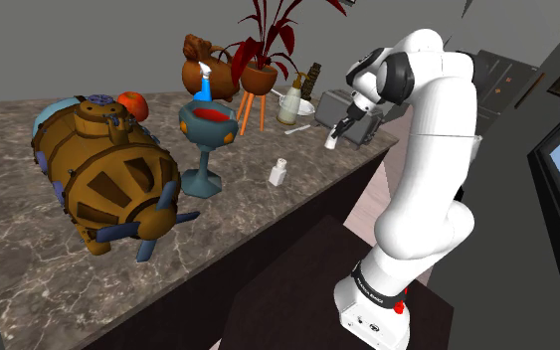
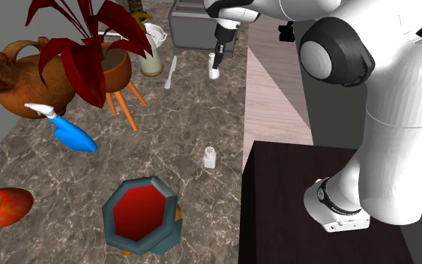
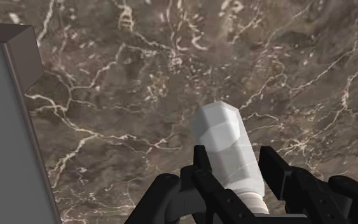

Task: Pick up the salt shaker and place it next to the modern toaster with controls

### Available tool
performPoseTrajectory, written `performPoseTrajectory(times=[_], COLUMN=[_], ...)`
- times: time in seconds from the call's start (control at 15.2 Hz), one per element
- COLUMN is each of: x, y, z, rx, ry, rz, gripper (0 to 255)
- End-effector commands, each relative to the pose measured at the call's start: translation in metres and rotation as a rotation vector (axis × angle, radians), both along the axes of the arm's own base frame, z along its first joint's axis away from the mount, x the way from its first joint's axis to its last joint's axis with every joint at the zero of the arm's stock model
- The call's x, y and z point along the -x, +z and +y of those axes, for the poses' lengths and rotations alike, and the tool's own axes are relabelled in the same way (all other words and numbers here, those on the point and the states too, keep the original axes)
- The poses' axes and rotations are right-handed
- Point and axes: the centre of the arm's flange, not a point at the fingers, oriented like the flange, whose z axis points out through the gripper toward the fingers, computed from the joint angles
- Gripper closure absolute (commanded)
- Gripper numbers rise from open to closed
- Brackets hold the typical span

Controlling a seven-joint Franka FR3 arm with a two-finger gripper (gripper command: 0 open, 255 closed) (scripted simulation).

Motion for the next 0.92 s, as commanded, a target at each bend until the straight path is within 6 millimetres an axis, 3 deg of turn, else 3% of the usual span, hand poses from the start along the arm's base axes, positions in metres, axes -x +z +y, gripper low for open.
performPoseTrajectory(times=[0.0,0.46,0.53,0.86], x=[-0.0007,-0.0007,-0.0007,-0.0007], y=[-0.0101,-0.0101,-0.0101,-0.0100], z=[-0.0001,-0.0001,-0.0001,-0.0001], rx=[0.000,0.000,0.000,0.000], ry=[0.000,0.000,0.000,0.000], rz=[0.000,0.000,0.000,0.000], gripper=[255,255,0,0])
